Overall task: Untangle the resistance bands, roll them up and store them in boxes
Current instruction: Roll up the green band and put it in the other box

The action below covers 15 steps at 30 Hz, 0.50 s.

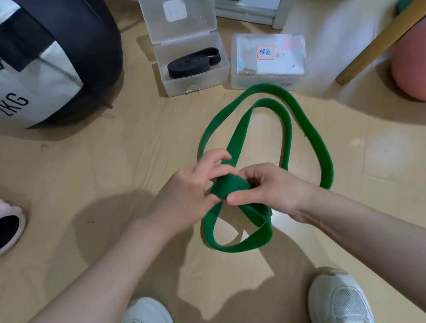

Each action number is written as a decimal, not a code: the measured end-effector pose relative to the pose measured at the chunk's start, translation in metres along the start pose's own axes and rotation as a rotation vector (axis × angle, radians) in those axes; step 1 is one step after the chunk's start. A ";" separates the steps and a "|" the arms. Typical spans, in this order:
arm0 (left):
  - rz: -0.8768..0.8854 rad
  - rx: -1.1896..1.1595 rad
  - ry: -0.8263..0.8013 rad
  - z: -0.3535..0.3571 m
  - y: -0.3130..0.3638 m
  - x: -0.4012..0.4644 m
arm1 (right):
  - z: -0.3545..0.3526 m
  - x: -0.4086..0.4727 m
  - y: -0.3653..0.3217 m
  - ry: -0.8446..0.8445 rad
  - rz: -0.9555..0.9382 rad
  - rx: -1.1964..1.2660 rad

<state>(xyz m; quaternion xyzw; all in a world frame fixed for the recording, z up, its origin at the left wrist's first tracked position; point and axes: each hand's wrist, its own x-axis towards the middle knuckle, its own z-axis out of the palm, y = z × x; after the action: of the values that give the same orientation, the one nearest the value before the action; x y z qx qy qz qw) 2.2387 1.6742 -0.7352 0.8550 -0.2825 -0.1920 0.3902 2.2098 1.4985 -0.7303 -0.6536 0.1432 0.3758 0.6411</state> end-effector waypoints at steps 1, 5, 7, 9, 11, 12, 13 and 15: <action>0.014 0.016 0.003 0.000 0.000 -0.002 | 0.003 0.001 0.003 0.055 -0.068 -0.029; -0.150 -0.250 -0.030 -0.003 -0.003 -0.004 | -0.004 0.004 0.008 0.284 -0.414 -0.495; -0.400 -0.602 0.008 -0.009 -0.002 -0.002 | -0.009 0.005 0.012 0.351 -0.551 -0.750; -0.601 -0.781 -0.042 -0.010 -0.001 0.003 | -0.009 0.007 0.017 0.372 -0.673 -0.981; -0.669 -0.730 -0.133 -0.004 0.000 0.008 | -0.007 0.009 0.020 0.351 -0.742 -1.116; -0.675 -0.692 -0.169 0.000 0.001 0.009 | -0.005 0.009 0.021 0.341 -0.767 -1.150; -0.679 -0.671 -0.194 0.002 0.002 0.010 | -0.004 0.010 0.020 0.337 -0.786 -1.171; -0.682 -0.664 -0.209 0.005 0.003 0.010 | -0.002 0.010 0.020 0.328 -0.809 -1.194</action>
<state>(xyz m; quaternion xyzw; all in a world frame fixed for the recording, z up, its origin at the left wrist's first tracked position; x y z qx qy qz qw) 2.2425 1.6631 -0.7368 0.7045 0.0526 -0.4733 0.5262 2.2036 1.4968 -0.7516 -0.9406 -0.2438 0.0215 0.2353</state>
